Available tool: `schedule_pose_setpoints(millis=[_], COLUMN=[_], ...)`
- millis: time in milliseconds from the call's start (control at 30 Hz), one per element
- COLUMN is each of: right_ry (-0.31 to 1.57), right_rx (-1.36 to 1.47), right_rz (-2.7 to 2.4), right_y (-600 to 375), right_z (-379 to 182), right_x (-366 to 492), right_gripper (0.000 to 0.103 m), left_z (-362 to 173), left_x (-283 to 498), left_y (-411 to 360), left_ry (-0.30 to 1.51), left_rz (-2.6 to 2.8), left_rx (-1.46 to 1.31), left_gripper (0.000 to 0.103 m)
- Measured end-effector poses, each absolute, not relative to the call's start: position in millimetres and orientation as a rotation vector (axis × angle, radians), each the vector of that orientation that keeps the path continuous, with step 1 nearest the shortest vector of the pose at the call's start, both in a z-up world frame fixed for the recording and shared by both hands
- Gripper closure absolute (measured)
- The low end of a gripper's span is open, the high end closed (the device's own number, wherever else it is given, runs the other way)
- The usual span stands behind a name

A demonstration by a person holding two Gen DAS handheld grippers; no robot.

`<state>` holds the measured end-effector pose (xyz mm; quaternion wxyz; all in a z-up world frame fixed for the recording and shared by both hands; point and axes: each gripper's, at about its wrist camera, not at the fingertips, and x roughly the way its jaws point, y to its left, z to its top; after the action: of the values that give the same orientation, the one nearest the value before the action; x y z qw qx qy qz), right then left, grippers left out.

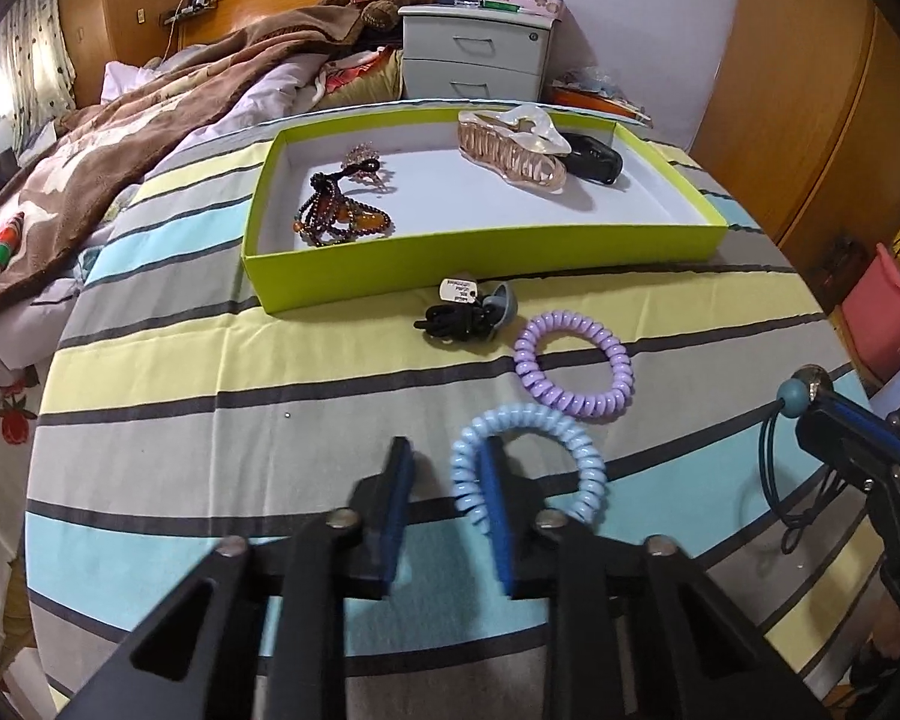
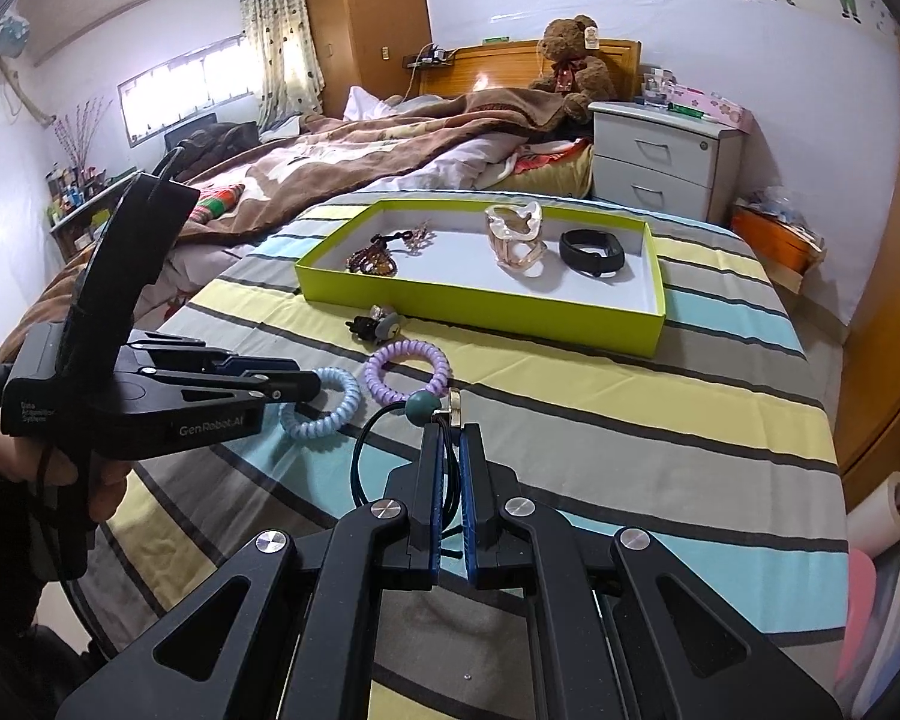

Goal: Organize jewelry
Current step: 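Grasp the black teal-bead hair tie with the right gripper while the left grasps the blue coil tie, then carry the black hair tie and blue coil tie over the green lid with both grippers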

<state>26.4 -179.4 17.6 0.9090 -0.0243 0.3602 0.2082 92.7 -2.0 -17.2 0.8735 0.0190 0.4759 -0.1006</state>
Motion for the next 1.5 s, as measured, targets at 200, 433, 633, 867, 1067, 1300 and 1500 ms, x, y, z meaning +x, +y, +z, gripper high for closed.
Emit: schedule_pose_setpoints(millis=[200,433,633,867,1067,1300,1500], right_ry=[0.746,0.737,0.724,0.700,0.674,0.643,0.633], right_rx=[-0.047,-0.048,-0.054,-0.057,-0.064,-0.065,-0.067], right_rz=[0.416,0.404,0.401,0.391,0.379,0.361,0.330], right_y=[-180,-180,-178,-179,-179,-182,-188], right_z=[18,23,28,38,51,65,74], right_x=[28,29,27,28,33,47,66], right_gripper=[0.098,0.098,0.098,0.098,0.098,0.098,0.098], left_z=[-17,-10,-1,14,32,51,62], left_x=[92,89,86,82,82,91,109], left_y=[-1,2,5,10,16,19,21], left_ry=[0.991,0.966,0.945,0.908,0.865,0.820,0.802], left_rz=[-0.215,-0.229,-0.233,-0.242,-0.241,-0.250,-0.259], left_rx=[0.027,0.020,0.010,-0.003,-0.019,-0.019,-0.037], left_gripper=[0.092,0.093,0.093,0.093,0.093,0.093,0.093])
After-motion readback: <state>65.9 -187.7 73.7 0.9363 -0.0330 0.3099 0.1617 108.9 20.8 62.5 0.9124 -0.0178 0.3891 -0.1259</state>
